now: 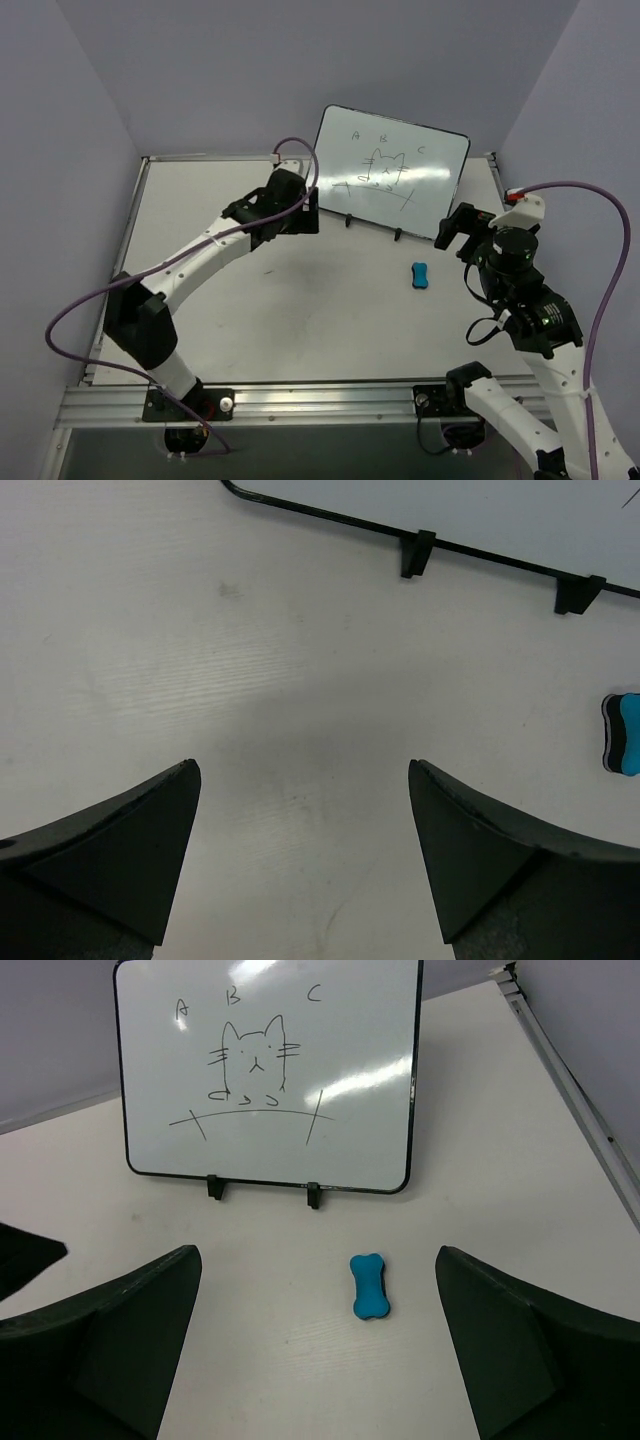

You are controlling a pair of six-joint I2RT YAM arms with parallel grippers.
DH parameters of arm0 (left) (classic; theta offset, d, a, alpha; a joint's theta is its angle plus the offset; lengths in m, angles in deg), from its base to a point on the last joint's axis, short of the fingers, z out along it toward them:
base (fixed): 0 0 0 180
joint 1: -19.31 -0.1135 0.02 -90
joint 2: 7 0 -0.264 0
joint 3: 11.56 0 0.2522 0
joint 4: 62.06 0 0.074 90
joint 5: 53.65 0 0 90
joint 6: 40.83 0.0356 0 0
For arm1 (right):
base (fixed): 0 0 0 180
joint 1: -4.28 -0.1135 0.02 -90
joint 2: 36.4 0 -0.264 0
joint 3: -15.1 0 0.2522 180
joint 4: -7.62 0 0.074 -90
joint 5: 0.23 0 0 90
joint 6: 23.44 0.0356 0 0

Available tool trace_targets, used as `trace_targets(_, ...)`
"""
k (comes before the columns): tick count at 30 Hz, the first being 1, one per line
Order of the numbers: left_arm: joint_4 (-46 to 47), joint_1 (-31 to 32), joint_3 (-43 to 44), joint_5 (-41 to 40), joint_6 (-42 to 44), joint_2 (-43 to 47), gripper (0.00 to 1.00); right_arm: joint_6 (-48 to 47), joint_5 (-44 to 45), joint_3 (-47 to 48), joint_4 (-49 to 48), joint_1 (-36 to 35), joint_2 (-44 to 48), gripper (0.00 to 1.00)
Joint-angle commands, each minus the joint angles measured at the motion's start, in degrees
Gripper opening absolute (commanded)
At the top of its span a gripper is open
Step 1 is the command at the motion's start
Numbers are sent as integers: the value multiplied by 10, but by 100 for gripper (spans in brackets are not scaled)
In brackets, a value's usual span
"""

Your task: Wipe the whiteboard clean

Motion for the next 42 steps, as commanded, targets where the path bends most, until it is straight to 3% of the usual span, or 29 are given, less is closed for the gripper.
trace_targets(1,119,14,45,8,26,-38,94,-6,-19,12,-1,-3,19,100)
trace_targets(7,253,18,38,51,93,-138,100,-24,-3,25,23,-3,26,100)
trace_targets(9,284,19,50,67,113,-171,93,-22,1,22,23,-4,30,100)
trace_targets(11,286,19,84,71,129,-211,85,-18,2,16,20,-3,36,100)
trace_targets(14,271,19,121,65,135,-264,82,-13,-3,13,19,-3,39,100)
trace_targets(17,289,21,132,55,134,-287,72,-9,-6,7,18,-3,41,100)
trace_targets(25,335,36,139,53,129,-329,69,-10,-11,-7,7,-3,33,100)
trace_targets(30,301,41,190,40,123,-376,66,-15,-11,-3,10,-3,33,100)
trace_targets(35,283,41,217,24,109,-401,56,-23,-7,6,18,-3,37,100)
trace_targets(42,299,42,194,13,105,-398,56,-27,-3,4,15,-3,41,100)
